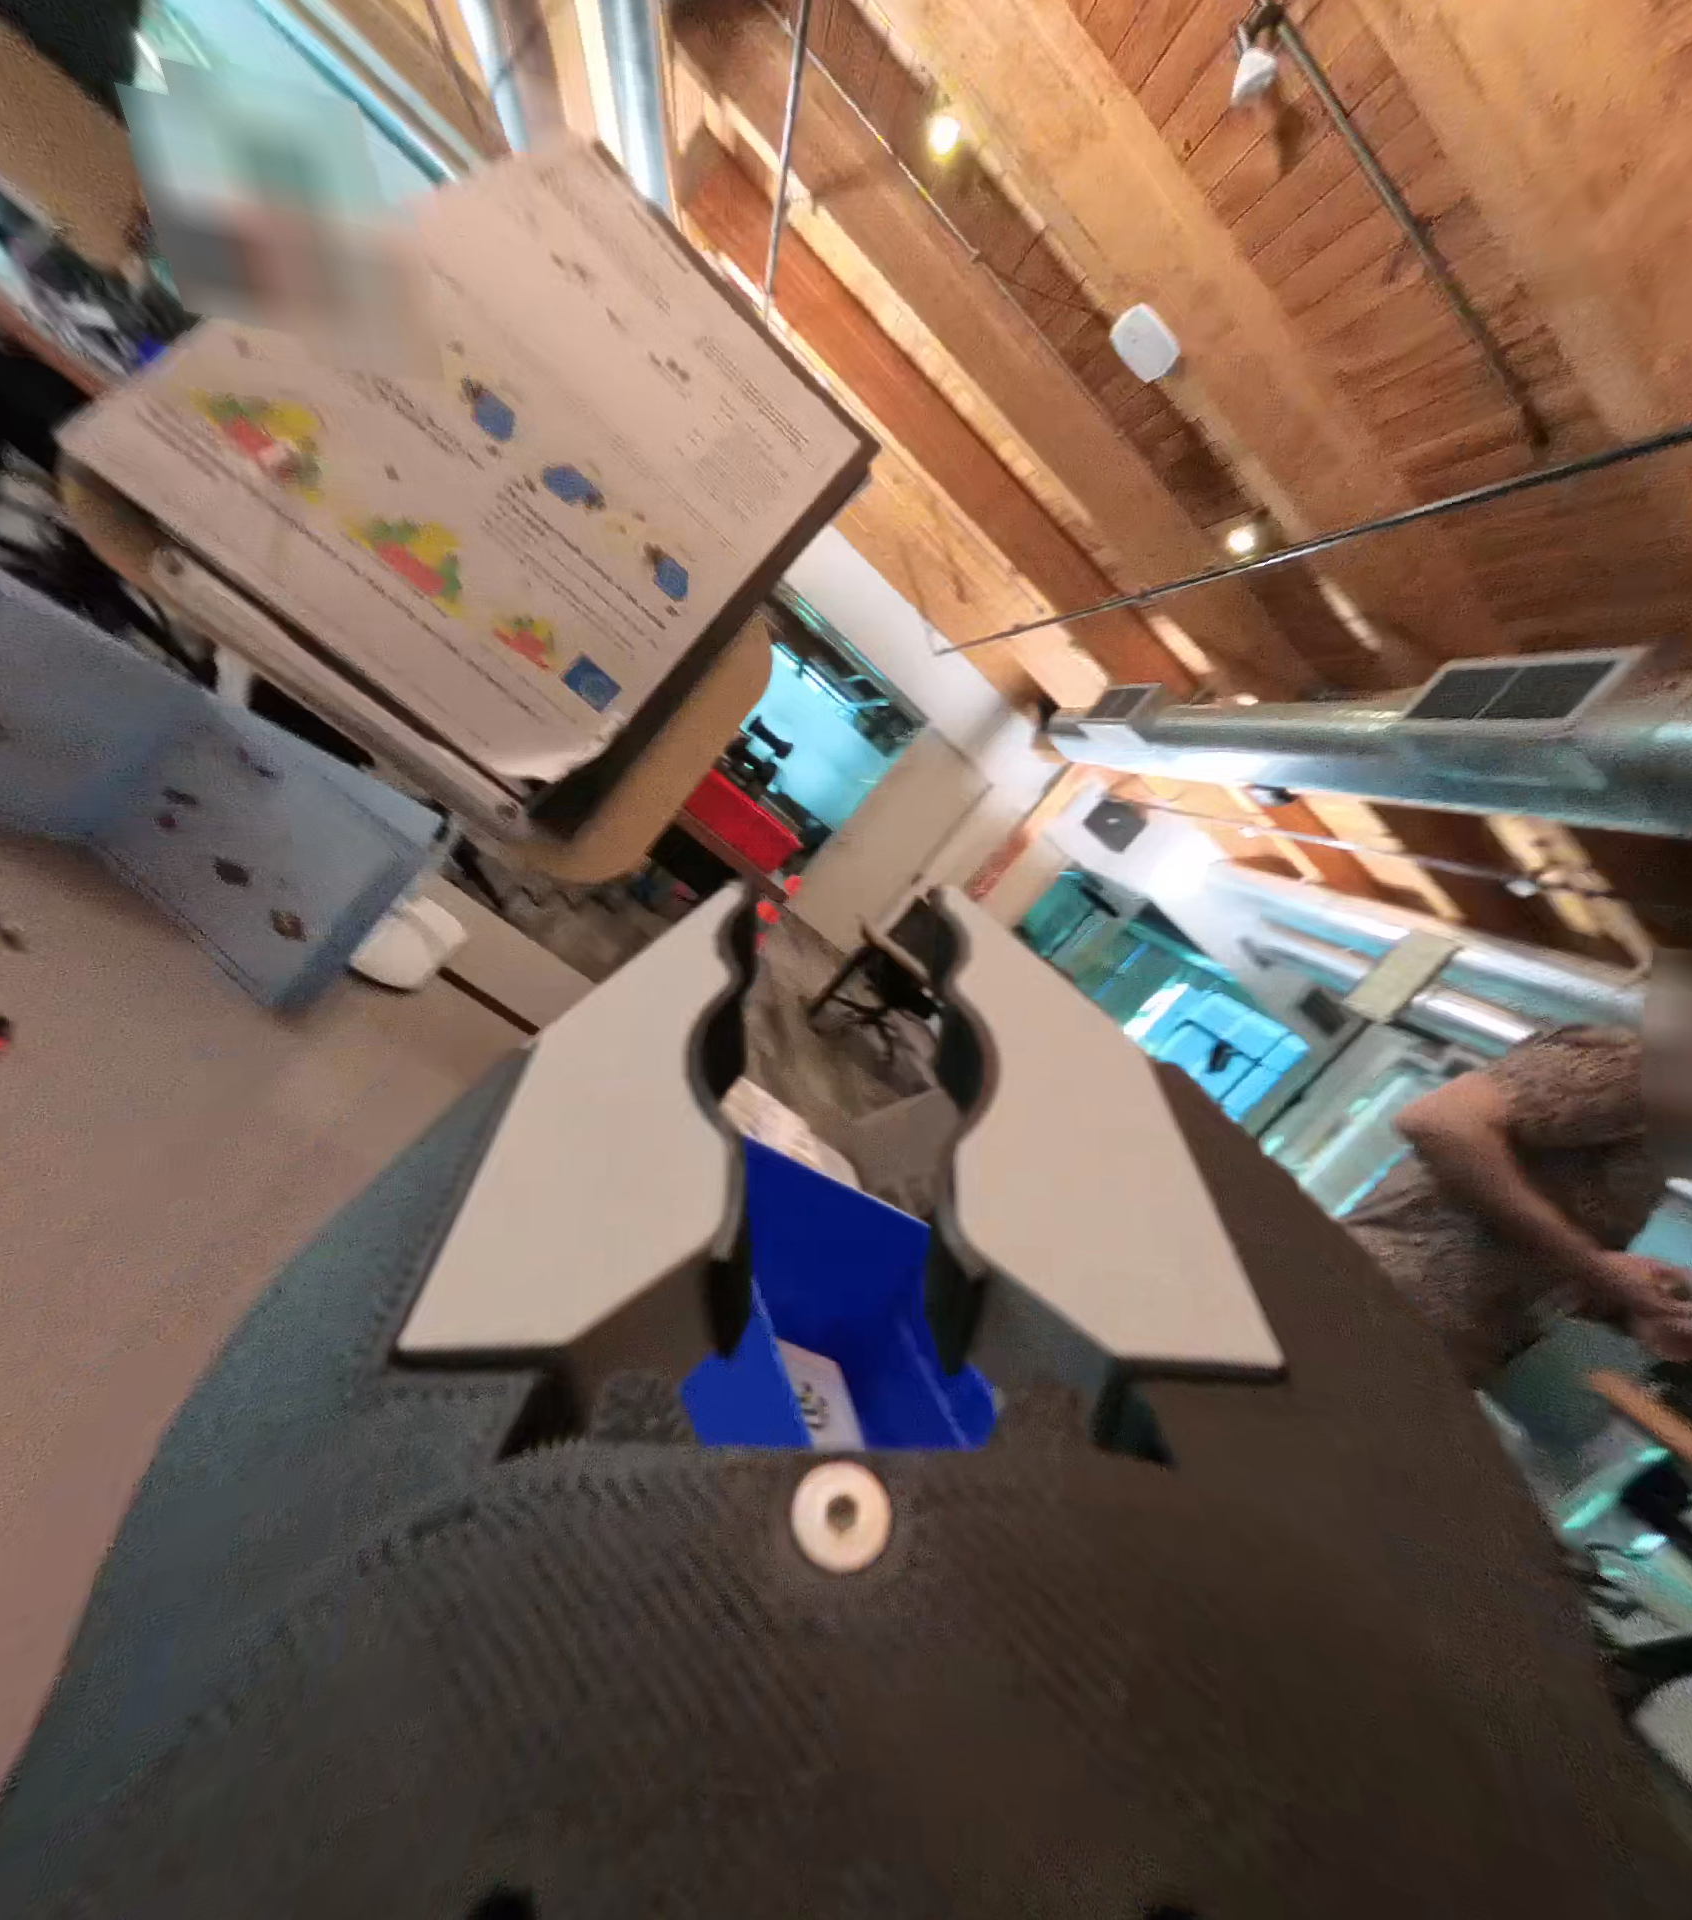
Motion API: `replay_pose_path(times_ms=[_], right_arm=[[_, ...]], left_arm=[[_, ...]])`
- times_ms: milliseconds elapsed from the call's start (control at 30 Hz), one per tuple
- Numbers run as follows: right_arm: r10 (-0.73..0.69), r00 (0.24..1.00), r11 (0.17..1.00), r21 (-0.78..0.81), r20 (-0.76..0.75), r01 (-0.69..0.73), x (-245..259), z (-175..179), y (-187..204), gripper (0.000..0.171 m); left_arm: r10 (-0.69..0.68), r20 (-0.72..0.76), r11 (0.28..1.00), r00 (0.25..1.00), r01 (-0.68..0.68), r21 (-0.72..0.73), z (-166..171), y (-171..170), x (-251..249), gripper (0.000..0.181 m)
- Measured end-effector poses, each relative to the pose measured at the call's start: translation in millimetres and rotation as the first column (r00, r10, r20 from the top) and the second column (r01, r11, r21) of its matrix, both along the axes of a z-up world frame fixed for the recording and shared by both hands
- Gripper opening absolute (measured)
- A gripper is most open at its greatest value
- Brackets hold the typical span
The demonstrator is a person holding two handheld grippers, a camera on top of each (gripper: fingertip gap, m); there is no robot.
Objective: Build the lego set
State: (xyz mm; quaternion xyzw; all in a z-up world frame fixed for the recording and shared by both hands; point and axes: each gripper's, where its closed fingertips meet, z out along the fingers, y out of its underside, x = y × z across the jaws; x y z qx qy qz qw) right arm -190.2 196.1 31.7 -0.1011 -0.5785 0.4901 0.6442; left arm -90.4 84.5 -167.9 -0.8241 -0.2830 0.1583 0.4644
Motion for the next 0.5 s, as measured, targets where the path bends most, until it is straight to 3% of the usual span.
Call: replay_pose_path(times_ms=[67, 100, 167, 233, 300, 400, 500], right_arm=[[0.028, 0.996, 0.998, 0.057, 0.09, -0.033, -4.0, -17.2, -8.2, 0.081], [0.06, 0.975, 0.998, 0.018, 0.212, -0.065, -8.0, -30.2, -11.6, 0.093], [0.241, 0.866, 0.97, -0.142, 0.438, -0.198, -3.4, -51.0, -26.9, 0.066], [0.429, 0.753, 0.901, -0.299, 0.499, -0.316, 7.7, -51.7, -38.0, 0.026], [0.455, 0.793, 0.881, -0.336, 0.405, -0.334, 6.2, -37.5, -33.8, 0.0], [0.402, 0.905, 0.874, -0.352, 0.14, -0.334, 11.8, -6.5, -21.7, 0.0], [0.37, 0.921, 0.893, -0.324, 0.126, -0.314, 16.6, -9.1, -29.9, 0.0]], left_arm=[[-0.013, -0.01, 1.0, 1.0, 0.013, -0.008, -0.7, 2.3, 1.9, 0.008], [-0.016, -0.016, 1.0, 1.0, 0.016, -0.011, -0.7, 3.1, 2.4, 0.008], [-0.018, -0.025, 1.0, 1.0, 0.017, -0.014, -0.3, 3.6, 2.7, 0.007], [-0.019, -0.029, 1.0, 0.999, 0.018, -0.012, 0.2, 3.4, 2.5, 0.007], [-0.017, -0.031, 1.0, 0.999, 0.017, -0.008, 0.5, 2.7, 1.6, 0.006], [-0.02, -0.019, 1.0, 1.0, 0.02, -0.005, -1.4, 2.4, 1.7, 0.006], [-0.021, -0.012, 1.0, 1.0, 0.021, 0.0, -1.6, 2.7, 2.3, 0.005]])
